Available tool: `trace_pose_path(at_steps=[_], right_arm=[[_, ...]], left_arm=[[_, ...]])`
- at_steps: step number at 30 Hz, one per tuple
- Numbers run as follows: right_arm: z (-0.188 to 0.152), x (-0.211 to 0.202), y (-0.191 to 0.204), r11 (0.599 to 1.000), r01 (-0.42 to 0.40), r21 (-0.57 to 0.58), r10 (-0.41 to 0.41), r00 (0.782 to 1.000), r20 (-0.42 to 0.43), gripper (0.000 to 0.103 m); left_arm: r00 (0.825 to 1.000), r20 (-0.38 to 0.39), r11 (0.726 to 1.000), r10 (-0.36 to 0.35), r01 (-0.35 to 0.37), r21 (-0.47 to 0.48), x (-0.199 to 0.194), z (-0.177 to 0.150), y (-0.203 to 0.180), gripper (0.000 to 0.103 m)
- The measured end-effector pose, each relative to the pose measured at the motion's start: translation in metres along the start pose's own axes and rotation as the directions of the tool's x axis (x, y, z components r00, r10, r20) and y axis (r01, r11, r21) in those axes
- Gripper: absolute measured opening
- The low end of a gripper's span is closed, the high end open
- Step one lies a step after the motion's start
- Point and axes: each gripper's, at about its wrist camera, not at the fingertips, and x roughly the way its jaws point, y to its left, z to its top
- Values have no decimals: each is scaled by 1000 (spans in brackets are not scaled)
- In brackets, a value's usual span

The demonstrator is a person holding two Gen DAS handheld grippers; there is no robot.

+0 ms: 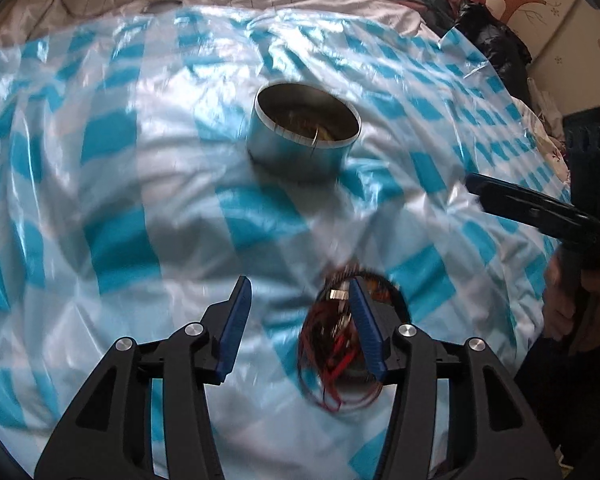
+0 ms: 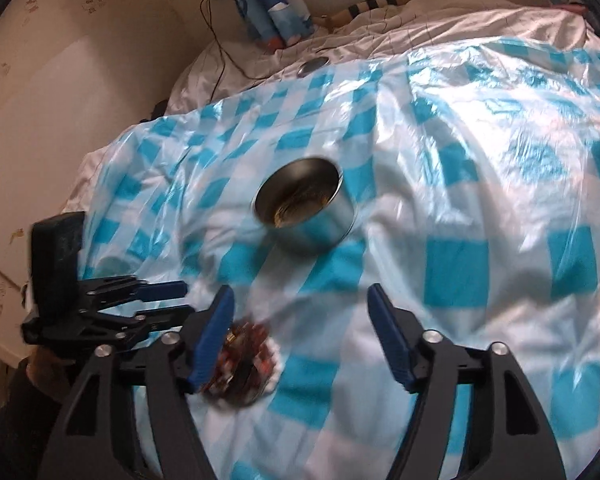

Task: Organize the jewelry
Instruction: 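Grasp the red cord bracelet from the dish with the left tool and lift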

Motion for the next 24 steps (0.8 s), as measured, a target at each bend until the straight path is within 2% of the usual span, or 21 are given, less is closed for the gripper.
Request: trace_pose_path(at_steps=[5,9,11,15,24], right_arm=[[-13,-11,11,999,-41,28,41,999,19,73],[-10,-10,14,997,-58,46,57,998,26,74],[-9,-6,13,996,-61,63,60,998,21,74],[-9,-2,16,997,-57,55,56,998,13,74],[-14,20,20,999,-29,28,30,998,-50,74]], left_arm=[[998,-35,998,-55,54,-26,10,-19,7,48],[990,-31,986,-135,131,-106,20,-27,18,47],[990,-20,985,-137,134,-110,23,-28,18,40],[988,-23,984,-151,148,-104,23,-24,14,5],[990,-3,988,-140,140,-71,1,-16,10,4]])
